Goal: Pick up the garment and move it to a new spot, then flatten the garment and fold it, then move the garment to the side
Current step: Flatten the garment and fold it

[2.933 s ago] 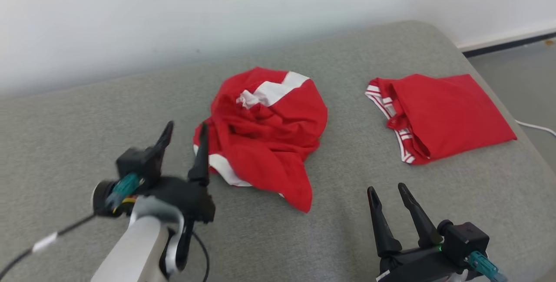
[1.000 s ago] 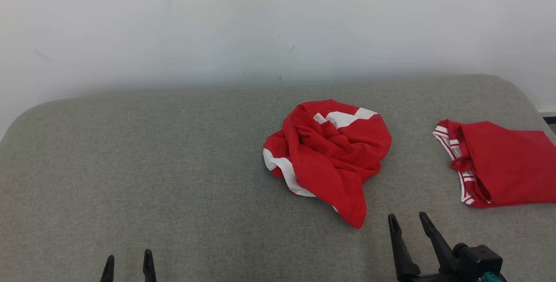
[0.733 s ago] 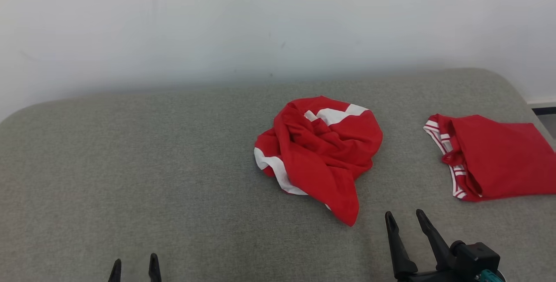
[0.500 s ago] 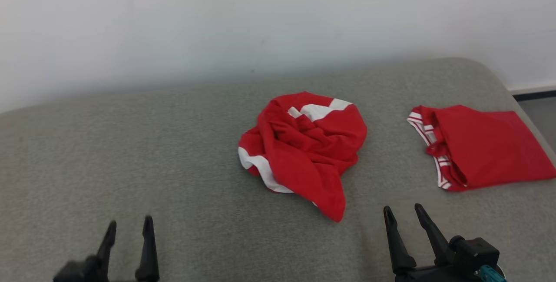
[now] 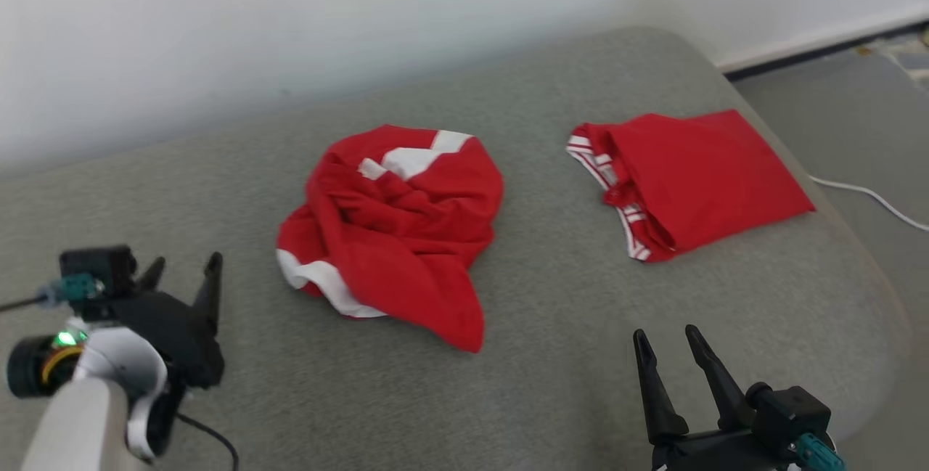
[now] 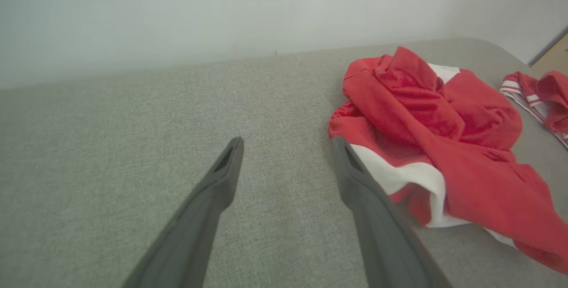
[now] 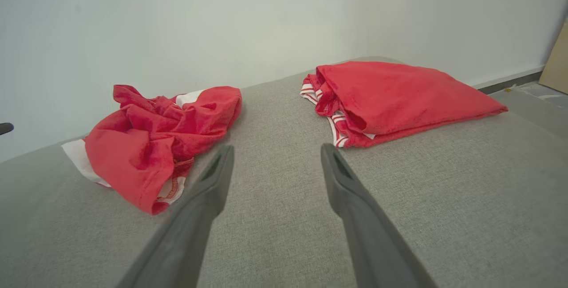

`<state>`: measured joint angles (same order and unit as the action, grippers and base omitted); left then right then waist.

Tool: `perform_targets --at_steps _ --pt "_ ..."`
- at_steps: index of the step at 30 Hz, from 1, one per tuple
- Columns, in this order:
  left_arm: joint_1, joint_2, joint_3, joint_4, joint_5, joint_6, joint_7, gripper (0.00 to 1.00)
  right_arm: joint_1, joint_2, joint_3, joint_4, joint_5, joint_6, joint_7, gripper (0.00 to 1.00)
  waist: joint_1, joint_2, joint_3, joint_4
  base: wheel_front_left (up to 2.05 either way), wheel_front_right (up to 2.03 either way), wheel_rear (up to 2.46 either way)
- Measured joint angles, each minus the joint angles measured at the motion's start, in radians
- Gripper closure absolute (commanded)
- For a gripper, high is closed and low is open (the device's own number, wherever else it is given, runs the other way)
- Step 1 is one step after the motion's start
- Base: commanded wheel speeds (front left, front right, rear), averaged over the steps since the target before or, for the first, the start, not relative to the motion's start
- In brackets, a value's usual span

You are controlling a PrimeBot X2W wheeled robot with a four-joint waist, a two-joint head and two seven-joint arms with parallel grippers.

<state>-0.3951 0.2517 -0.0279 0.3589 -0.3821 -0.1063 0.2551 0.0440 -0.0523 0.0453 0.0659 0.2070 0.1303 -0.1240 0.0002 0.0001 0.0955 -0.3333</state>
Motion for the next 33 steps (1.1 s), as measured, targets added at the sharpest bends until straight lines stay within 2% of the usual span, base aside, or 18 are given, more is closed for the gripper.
perform_targets --at_steps 5,8,15,21,22,23,24,27,33 --pt "-0.112 0.053 -0.021 0.069 0.007 -0.008 0.055 0.0 -0.007 0.0 0.012 0.005 0.023 0.0 -0.015 0.0 0.0 0.0 0.035 -0.068 0.0 0.0 0.0" --pt "-0.208 0.07 -0.088 0.147 0.029 -0.017 0.111 0.0 0.005 -0.001 0.003 0.009 0.03 0.0 -0.033 0.0 0.0 0.0 0.083 -0.12 0.0 0.0 0.0" --pt "-0.339 0.103 -0.187 0.289 0.057 -0.018 0.188 0.0 0.025 0.0 -0.017 0.002 0.04 0.0 -0.058 0.0 0.0001 0.0 0.167 -0.168 0.0 0.0 0.0" --pt "-0.404 0.114 -0.235 0.39 0.065 -0.022 0.285 0.0 0.023 0.0 -0.004 0.0 0.047 0.0 -0.063 0.0 0.0 0.0 0.203 -0.189 0.0 0.0 0.0" --pt "-0.414 0.114 -0.237 0.399 0.064 -0.022 0.302 0.31 0.022 0.0 -0.001 0.002 0.047 0.0 -0.063 0.0 0.0 0.0 0.205 -0.191 0.0 0.0 0.0" --pt "-0.422 0.113 -0.24 0.405 0.064 -0.022 0.315 0.87 0.021 0.0 0.001 0.004 0.047 0.0 -0.063 0.0 0.0 0.0 0.205 -0.191 0.0 0.0 0.0" --pt "-0.427 0.11 -0.243 0.41 0.063 -0.022 0.325 1.0 0.018 0.0 0.003 0.007 0.047 0.0 -0.063 0.0 0.0 0.0 0.204 -0.19 0.0 0.0 0.0" --pt "-0.431 0.099 -0.258 0.409 0.056 -0.023 0.33 1.0 0.003 0.0 0.018 0.013 0.048 0.0 -0.062 0.0 -0.0001 0.0 0.198 -0.188 0.0 0.0 0.0" --pt "-0.439 0.067 -0.267 0.336 0.039 -0.023 0.156 1.0 -0.024 0.0 0.042 0.03 0.048 0.0 -0.058 0.0 0.0 0.0001 0.18 -0.182 0.0 0.0 0.0"
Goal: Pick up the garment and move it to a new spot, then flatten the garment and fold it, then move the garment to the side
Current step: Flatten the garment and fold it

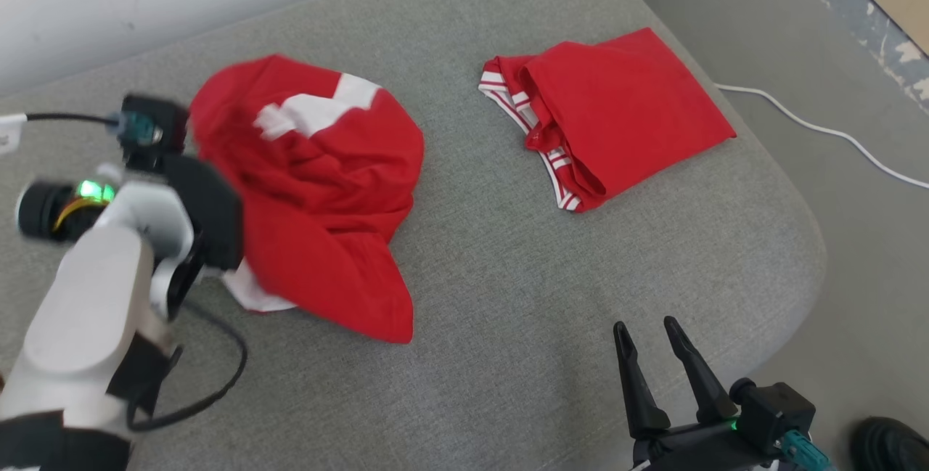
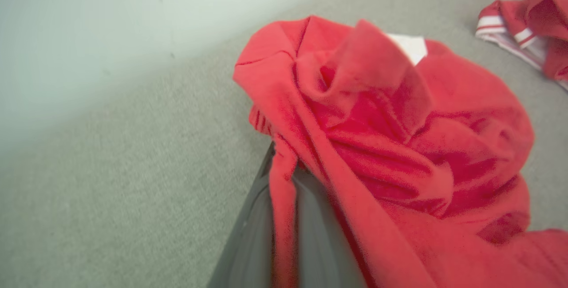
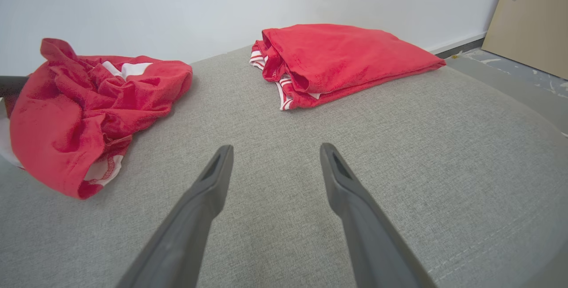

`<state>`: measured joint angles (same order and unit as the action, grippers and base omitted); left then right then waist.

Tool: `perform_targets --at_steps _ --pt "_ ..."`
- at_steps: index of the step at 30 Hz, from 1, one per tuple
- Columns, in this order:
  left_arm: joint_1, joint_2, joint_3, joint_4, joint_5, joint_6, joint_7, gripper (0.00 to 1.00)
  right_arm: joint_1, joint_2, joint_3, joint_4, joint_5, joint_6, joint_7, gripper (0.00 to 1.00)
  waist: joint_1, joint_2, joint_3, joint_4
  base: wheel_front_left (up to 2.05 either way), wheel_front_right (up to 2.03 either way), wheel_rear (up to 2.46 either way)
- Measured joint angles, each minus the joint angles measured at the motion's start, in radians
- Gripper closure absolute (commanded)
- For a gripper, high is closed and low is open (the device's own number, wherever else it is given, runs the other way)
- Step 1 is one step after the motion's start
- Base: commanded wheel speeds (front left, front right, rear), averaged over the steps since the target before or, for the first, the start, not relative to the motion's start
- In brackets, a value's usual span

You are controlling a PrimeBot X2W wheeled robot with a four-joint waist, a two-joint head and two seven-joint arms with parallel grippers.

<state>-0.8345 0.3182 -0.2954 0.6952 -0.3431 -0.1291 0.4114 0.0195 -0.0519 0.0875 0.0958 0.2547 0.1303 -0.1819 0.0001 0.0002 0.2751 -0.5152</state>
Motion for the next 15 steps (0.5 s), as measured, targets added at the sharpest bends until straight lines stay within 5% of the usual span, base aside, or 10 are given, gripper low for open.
perform_targets --at_steps 8,15 --pt "-0.112 -0.097 -0.079 -0.162 -0.039 0.0 -0.219 1.0 -0.019 0.0 0.01 0.015 -0.004 0.0 0.01 0.0 -0.0001 0.0 -0.034 0.021 0.0 0.0 0.0" --pt "-0.207 -0.178 -0.205 -0.323 -0.177 0.0 -0.425 1.0 -0.023 0.001 0.014 0.023 -0.004 0.0 0.014 0.0 -0.0002 -0.0001 -0.063 0.05 0.0 0.0 0.0"
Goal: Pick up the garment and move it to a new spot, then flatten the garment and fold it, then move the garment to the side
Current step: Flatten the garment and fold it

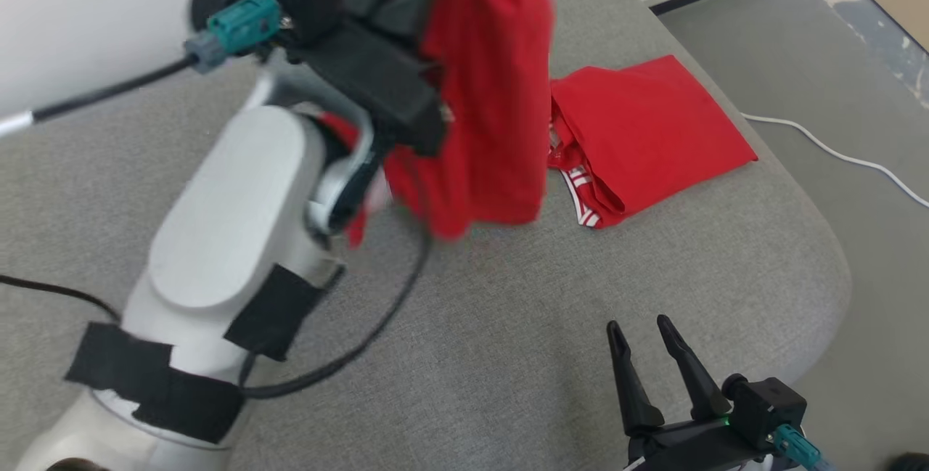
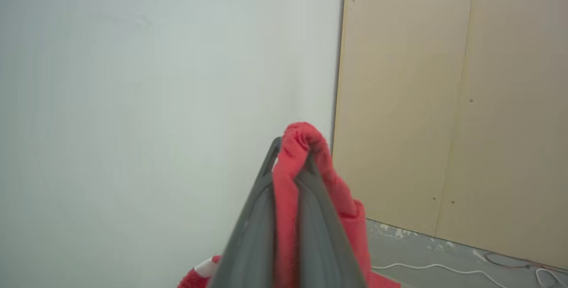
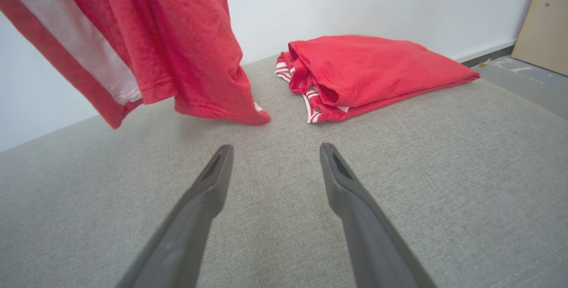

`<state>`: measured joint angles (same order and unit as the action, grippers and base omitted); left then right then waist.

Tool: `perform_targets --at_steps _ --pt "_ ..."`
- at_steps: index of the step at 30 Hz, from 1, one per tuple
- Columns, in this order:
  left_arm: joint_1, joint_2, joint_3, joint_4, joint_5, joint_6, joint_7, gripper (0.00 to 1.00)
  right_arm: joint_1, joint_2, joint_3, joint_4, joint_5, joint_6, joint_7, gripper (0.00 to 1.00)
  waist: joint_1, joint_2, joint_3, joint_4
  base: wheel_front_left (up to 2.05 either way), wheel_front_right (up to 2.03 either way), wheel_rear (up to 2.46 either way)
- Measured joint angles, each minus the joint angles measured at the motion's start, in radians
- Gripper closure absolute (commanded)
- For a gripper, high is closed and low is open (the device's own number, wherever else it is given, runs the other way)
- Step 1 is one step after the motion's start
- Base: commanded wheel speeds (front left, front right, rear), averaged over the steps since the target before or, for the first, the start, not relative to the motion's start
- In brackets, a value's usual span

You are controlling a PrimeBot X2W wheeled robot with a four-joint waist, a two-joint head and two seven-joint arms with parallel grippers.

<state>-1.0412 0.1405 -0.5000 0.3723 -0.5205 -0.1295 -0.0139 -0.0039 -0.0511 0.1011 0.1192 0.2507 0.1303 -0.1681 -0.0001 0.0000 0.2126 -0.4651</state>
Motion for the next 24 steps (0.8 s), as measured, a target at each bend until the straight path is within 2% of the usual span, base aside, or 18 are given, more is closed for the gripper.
perform_targets --at_steps 4,8,17,21,24 --pt "-0.007 -0.004 -0.036 -0.051 -0.058 -0.002 -0.1 1.0 0.005 -0.001 -0.012 0.0 0.0 0.0 0.0 0.0 -0.0001 -0.0001 -0.013 0.024 0.0 0.0 0.0" --pt "0.103 0.025 -0.029 -0.042 -0.094 0.016 -0.109 1.0 0.008 -0.001 -0.012 -0.001 0.0 0.0 0.001 0.0 -0.0001 0.0 -0.022 0.058 0.0 0.0 0.0" --pt "0.603 0.148 0.1 -0.142 -0.202 0.184 -0.17 1.0 0.028 0.0 -0.037 -0.013 -0.007 0.0 0.005 0.0 -0.0001 -0.0001 -0.036 0.154 0.0 0.0 0.0" --pt "0.802 0.171 0.167 -0.221 -0.235 0.262 -0.2 1.0 0.033 -0.001 -0.05 -0.025 -0.015 0.0 0.016 0.0 -0.0001 -0.0001 -0.042 0.196 0.0 0.0 0.0" --pt "0.924 0.178 0.191 -0.248 -0.263 0.29 -0.206 1.0 0.035 0.0 -0.05 -0.034 -0.016 0.0 0.023 0.0 -0.0001 -0.0001 -0.05 0.222 0.0 0.0 0.0"
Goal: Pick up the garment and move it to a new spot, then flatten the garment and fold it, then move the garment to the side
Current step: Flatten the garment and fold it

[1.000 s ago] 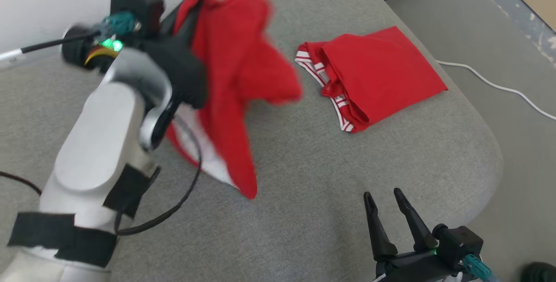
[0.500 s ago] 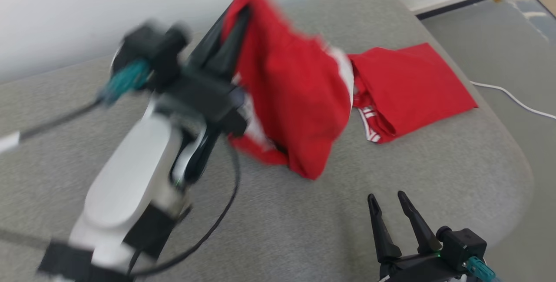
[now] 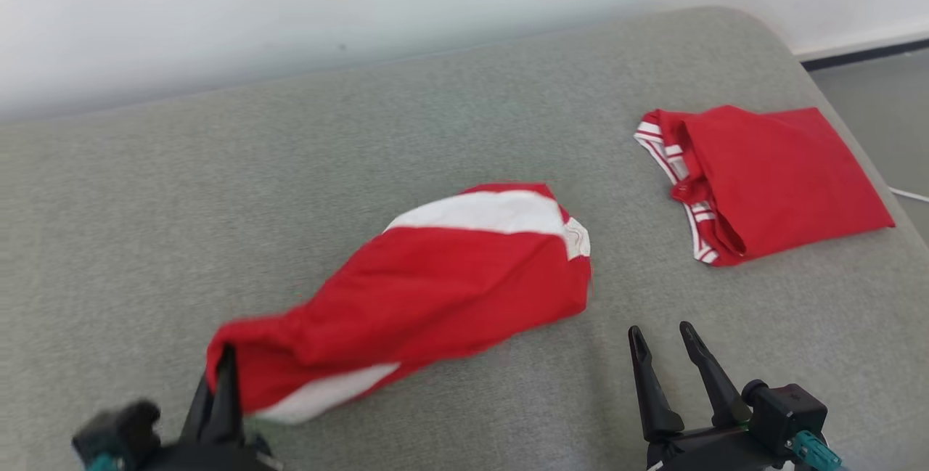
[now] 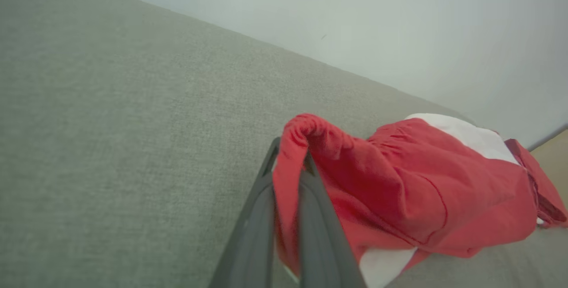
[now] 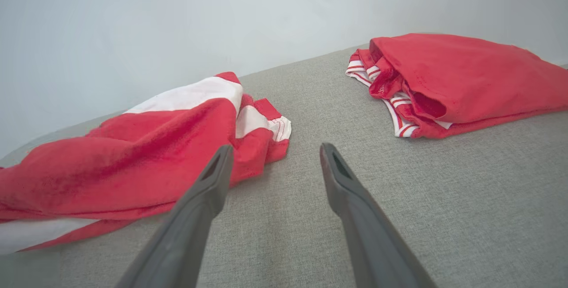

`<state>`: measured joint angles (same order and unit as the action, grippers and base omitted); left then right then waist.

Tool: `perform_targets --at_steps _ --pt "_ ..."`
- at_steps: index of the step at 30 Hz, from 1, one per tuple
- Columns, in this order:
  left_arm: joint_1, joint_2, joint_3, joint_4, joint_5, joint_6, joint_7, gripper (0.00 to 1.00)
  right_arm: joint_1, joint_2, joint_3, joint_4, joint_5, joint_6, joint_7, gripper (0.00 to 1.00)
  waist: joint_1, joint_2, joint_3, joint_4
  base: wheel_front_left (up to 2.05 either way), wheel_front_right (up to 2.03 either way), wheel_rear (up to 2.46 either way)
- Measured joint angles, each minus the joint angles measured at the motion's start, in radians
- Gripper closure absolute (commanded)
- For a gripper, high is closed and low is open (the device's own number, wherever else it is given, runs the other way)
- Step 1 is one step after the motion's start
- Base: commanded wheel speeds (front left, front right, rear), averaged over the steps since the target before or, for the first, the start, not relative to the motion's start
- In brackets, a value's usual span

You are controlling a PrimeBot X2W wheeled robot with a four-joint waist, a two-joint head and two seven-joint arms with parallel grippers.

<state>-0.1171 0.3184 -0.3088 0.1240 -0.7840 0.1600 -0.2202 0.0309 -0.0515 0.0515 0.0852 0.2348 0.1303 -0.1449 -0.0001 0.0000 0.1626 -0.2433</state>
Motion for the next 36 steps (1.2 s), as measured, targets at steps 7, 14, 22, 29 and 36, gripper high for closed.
perform_targets --at_steps 7,14,22,29,36 --pt "0.131 0.005 -0.022 -0.017 -0.042 0.025 0.08 0.0 0.009 0.0 0.007 -0.012 -0.007 0.0 0.015 0.0 0.0 0.0 -0.022 0.036 0.0 0.0 0.0" --pt "0.188 0.057 0.009 -0.09 -0.085 0.115 0.189 0.0 0.013 0.0 0.011 -0.016 -0.008 0.0 0.023 0.0 0.0001 0.0 -0.042 0.04 0.0 0.0 0.0" --pt "0.165 0.146 0.077 -0.275 -0.061 0.234 0.264 0.0 0.022 0.0 0.013 -0.014 -0.004 0.0 0.02 0.0 0.0001 0.0 -0.047 0.015 0.0 0.0 0.0" --pt "-0.117 0.132 -0.051 -0.157 -0.093 0.14 0.471 0.0 0.011 0.0 0.034 -0.011 -0.007 0.0 0.022 0.0 0.0002 0.0 -0.044 -0.026 0.0 0.0 0.0" --pt "-0.285 0.097 -0.123 0.097 -0.125 0.059 0.592 0.0 0.006 0.0 0.045 -0.009 -0.006 0.0 0.021 0.0 0.0002 0.0001 -0.036 -0.089 0.0 0.0 0.0"
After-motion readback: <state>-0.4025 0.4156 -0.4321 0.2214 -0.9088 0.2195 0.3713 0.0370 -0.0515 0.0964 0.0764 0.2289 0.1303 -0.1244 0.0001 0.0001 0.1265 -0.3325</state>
